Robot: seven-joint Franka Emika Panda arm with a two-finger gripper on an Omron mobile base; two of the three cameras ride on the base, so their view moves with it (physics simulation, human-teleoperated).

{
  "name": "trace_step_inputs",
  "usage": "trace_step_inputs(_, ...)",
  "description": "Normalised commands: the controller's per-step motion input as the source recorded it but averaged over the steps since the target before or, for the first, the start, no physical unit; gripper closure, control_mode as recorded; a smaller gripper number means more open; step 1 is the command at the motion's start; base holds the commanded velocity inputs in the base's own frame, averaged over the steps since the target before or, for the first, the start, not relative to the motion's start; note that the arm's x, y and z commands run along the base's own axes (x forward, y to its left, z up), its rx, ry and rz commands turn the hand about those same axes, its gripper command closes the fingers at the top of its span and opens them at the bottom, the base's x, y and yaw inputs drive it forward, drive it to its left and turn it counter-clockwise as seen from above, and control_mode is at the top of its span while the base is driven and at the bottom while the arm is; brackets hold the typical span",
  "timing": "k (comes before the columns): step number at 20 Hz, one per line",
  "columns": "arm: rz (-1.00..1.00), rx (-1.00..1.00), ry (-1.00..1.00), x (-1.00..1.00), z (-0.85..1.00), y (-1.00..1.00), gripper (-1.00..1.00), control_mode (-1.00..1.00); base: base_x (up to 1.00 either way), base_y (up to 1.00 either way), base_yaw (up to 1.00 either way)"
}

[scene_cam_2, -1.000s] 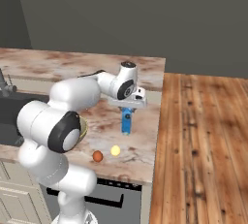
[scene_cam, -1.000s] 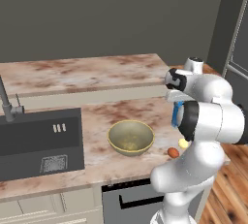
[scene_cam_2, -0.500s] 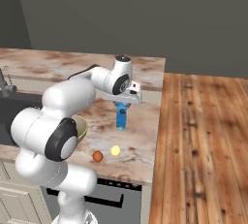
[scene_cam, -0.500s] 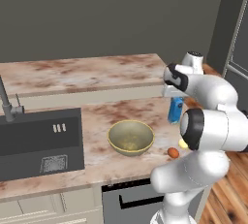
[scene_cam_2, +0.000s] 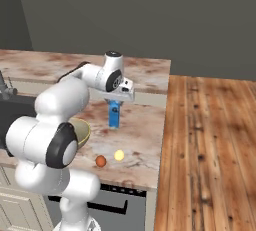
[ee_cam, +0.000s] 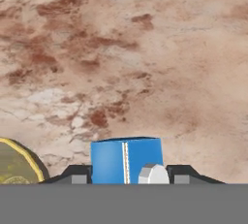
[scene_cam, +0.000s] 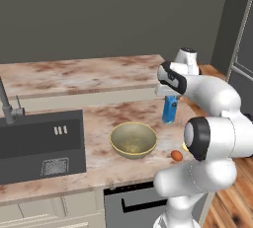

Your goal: Gather the eggs and milk located in the vicinity of the sink area and place them right next to the bowl.

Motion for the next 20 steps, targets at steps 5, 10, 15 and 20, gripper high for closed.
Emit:
trace_step_inputs(5,0.00,0.00,0.00,-0.21,0.43,0.46,1.00,-1.00,0.00,0.00,0.00)
trace_step_inputs(10,0.00,0.00,0.00,-0.28,0.52,0.45,1.00,-1.00,0.00,0.00,0.00)
trace_step_inputs(15,0.02,0.00,0.00,-0.48,0.31,0.62,1.00,-1.00,0.00,0.00,0.00)
trace_step_inputs(20,0.04,0.00,0.00,-0.62,0.21,0.70,1.00,-1.00,0.00,0.00,0.00)
